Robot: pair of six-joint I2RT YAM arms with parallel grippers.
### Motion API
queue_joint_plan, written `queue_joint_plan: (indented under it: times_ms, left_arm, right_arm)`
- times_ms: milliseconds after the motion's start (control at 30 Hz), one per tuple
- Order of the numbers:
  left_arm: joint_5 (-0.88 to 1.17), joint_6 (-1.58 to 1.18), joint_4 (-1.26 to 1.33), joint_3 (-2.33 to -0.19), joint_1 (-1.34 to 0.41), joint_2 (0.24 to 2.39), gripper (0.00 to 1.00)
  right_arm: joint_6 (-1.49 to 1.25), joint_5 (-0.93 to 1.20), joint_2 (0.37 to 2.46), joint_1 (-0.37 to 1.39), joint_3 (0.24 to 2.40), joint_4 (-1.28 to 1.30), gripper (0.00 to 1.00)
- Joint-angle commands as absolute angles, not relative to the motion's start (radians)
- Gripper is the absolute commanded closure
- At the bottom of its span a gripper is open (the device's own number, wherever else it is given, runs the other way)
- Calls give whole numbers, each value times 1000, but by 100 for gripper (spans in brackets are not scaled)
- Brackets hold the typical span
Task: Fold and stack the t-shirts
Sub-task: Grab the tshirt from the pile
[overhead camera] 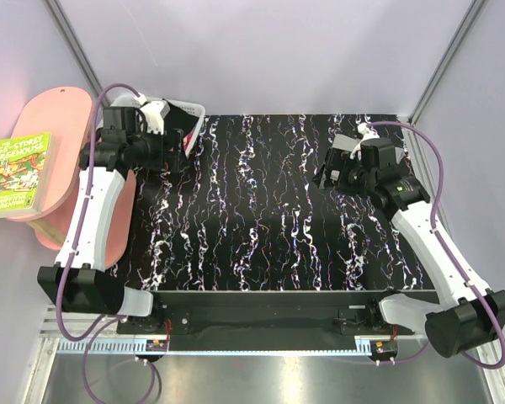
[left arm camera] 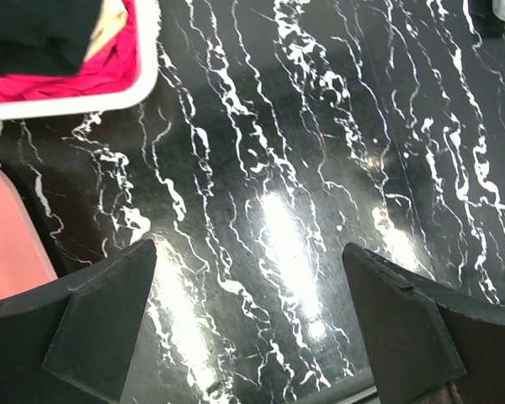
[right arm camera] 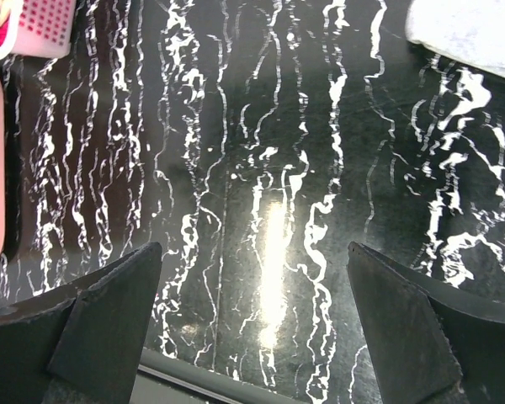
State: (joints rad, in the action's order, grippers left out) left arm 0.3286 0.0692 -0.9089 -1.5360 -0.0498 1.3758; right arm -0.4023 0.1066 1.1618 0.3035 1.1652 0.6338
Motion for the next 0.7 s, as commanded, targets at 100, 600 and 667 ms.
queue_joint_plan:
  times_ms: [100,600,667]
  left_arm:
    - [264,54,-825,-1753,-40,1555,1]
    - [-104,2,-730,-2312,30,2168,6]
    - [-62,-43,-706,-2293,49,2183,8]
  right_arm:
    - [-394,120,1196,344,1224,606,0]
    - [-380,32,1108,393,1101,580,0]
    - [-382,34,1101,394,1088,584,0]
